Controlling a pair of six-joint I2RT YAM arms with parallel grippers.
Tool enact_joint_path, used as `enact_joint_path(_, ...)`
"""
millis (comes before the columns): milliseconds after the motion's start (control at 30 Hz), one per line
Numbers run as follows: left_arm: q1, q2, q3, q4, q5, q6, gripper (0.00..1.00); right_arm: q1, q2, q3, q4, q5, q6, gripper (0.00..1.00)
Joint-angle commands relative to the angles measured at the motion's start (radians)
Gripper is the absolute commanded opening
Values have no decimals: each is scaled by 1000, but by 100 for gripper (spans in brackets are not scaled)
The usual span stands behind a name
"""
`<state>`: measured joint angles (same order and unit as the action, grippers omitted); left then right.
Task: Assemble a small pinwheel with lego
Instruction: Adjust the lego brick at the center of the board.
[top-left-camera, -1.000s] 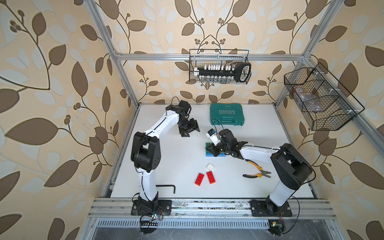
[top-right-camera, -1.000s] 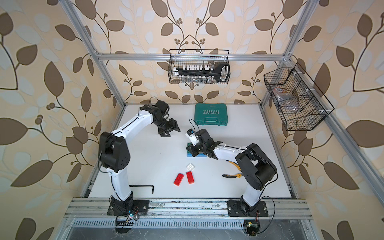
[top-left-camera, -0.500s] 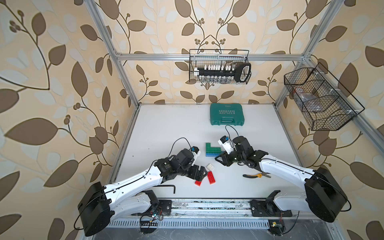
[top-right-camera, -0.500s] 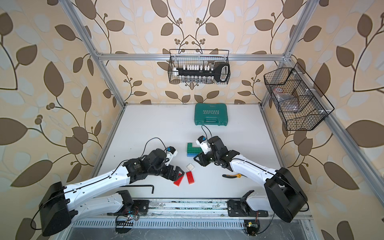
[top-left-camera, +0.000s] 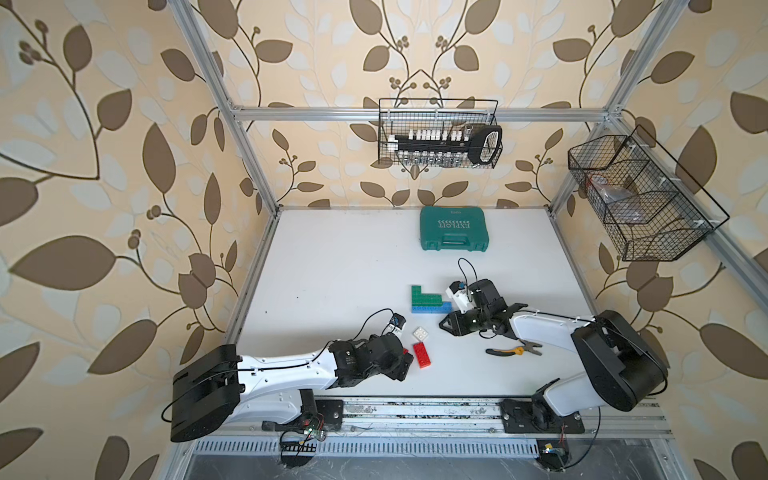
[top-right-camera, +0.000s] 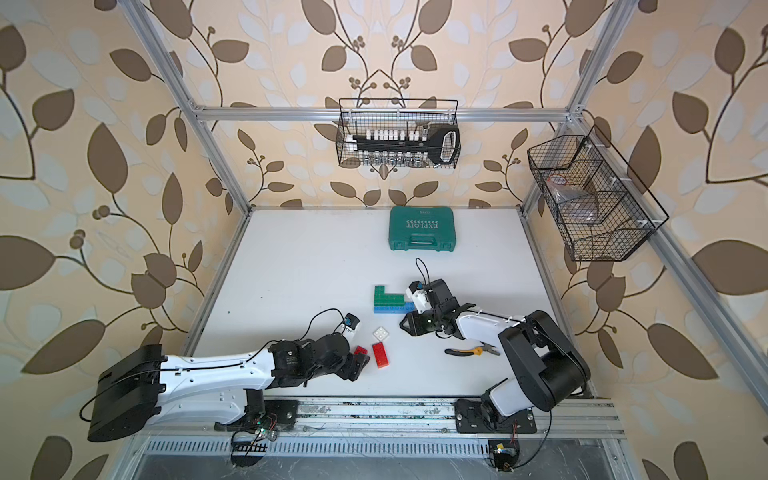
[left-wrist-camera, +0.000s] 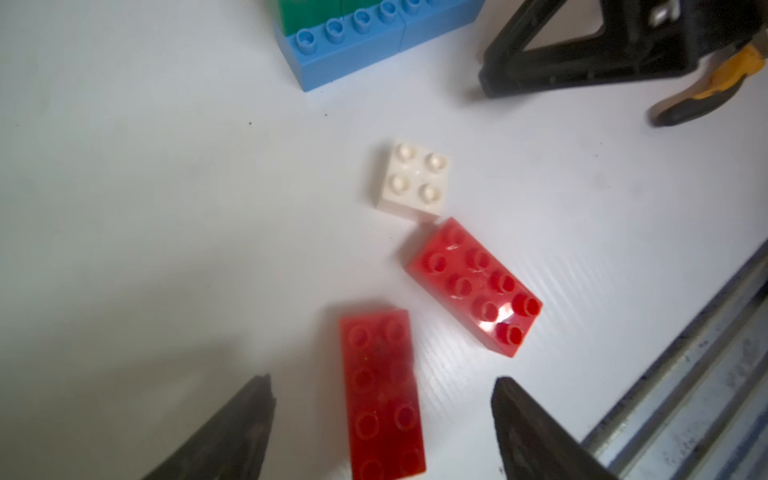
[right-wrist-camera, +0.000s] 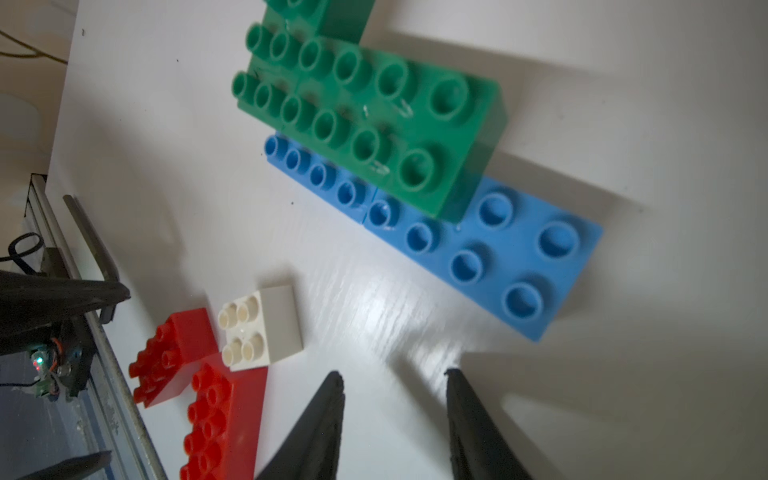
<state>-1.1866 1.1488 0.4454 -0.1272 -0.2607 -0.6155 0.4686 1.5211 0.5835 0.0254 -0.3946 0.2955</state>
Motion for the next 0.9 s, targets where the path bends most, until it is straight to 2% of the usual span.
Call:
enact_joint_path(0,-17,-26,-21,45,-17,-8,73,-34,53,41,45,-24,4,41)
enact_joint_path(67,-57,-26,-19,26,-56,-19,69,-49,69,61,46,-32,1,41)
enact_joint_path(133,-126,-25,-13,-19,-159,-32,71,-51,69,78,39,-36,-2,40)
enact_joint_path(267,-202,13,-25,-38,-262,-84,72,-51,43,69,38,-30,6,40)
enact_joint_path(467,-409,144,8,-126,-574,-297,74,-53,-39,82,-22,-72,2,39)
enact_joint_path(533,-449,218,57,-246,-680,-438,74,-54,-96,77,-67,-58,-20,40)
enact_joint_path(567,-473,257,89,-349,-746,-554,73,-53,-126,76,-92,-49,-29,39)
enact_joint_path(600,-489,284,105,-385,-783,-595,73,-53,-144,74,-110,-42,-35,39)
enact_joint_path(667,-497,363,122,-382,-796,-604,71,-53,-191,67,-138,-32,-38,39)
enact_joint_path(733,-499,370,108,-341,-771,-597,71,-53,-227,60,-151,-25,-34,39)
enact_joint_path(800,-499,312,39,-242,-716,-545,72,-54,-251,53,-161,-22,-28,40)
enact_joint_path(867,-499,190,-46,-211,-689,-558,72,-53,-266,52,-170,-22,-21,39)
